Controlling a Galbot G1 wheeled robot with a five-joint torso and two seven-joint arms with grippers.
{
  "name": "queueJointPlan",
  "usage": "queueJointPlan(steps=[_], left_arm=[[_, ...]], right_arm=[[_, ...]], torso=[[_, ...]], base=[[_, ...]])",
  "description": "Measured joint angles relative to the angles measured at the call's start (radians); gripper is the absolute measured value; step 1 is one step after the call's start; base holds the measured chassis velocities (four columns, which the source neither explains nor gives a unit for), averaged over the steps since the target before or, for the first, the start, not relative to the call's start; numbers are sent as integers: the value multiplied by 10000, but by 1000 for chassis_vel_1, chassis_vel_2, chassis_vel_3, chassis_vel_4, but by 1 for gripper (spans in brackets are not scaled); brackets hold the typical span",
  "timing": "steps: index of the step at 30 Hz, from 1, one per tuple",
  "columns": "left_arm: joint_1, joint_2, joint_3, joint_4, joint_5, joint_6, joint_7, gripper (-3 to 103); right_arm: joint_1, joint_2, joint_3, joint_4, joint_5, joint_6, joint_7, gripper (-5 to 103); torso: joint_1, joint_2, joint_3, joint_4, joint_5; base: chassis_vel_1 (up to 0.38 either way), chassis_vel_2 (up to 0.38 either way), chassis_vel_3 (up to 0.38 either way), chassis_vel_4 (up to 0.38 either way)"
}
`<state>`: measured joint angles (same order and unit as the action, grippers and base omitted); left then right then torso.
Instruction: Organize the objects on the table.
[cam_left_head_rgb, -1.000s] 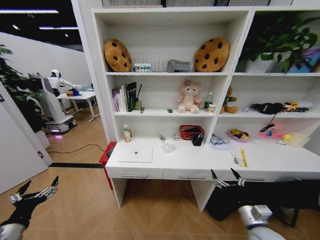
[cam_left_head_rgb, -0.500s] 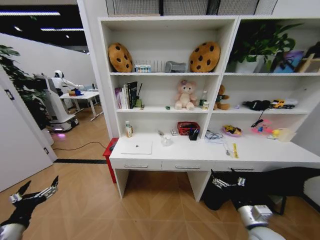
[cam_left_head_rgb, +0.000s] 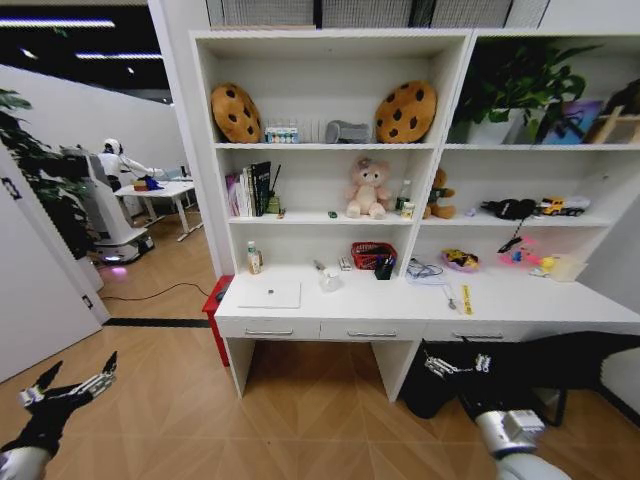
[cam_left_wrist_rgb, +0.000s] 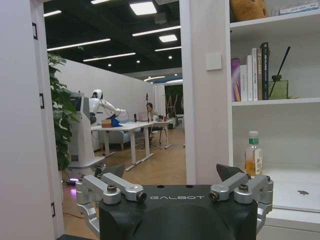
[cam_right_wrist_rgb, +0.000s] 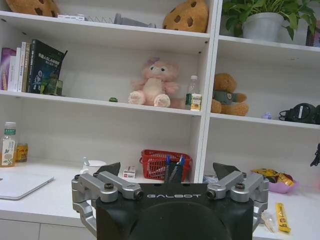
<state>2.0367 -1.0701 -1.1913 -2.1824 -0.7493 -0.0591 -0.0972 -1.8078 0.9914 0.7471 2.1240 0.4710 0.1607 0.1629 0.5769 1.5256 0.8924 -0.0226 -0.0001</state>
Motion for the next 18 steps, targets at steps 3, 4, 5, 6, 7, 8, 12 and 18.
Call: queueJointPlan(steps=[3,4,5,6,7,8,12,18], left_arm=[[0,0,0,0,0,1,0,100],[0,0,0,0,0,1,0,100],[0,0,0,0,0,0,0,100],[0,0,0,0,0,0,0,100],[0,0,0,0,0,0,0,100],[0,0,0,-1,0,1,0,100],[0,0,0,0,0,0,0,100],[0,0,0,0,0,1,0,100]], right_arm=[[0,0,0,0,0,0,0,100],[0,0,0,0,0,0,0,100],[0,0,0,0,0,0,0,100],[0,0,0,0,0,0,0,100],[0,0,0,0,0,0,0,100],[0,0,0,0,0,0,0,100],[0,0,0,0,0,0,0,100],[-1,0,0,0,0,0,0,100]], torso=[[0,0,0,0,0],[0,0,0,0,0],[0,1,0,0,1],[0,0,0,-1,0],[0,0,0,-1,0],[0,0,0,-2,1],[0,0,0,0,1],[-1,0,0,0,1]], base=[[0,0,0,0],[0,0,0,0],[0,0,0,0],[0,0,0,0],[0,0,0,0],[0,0,0,0],[0,0,0,0],[0,0,0,0]])
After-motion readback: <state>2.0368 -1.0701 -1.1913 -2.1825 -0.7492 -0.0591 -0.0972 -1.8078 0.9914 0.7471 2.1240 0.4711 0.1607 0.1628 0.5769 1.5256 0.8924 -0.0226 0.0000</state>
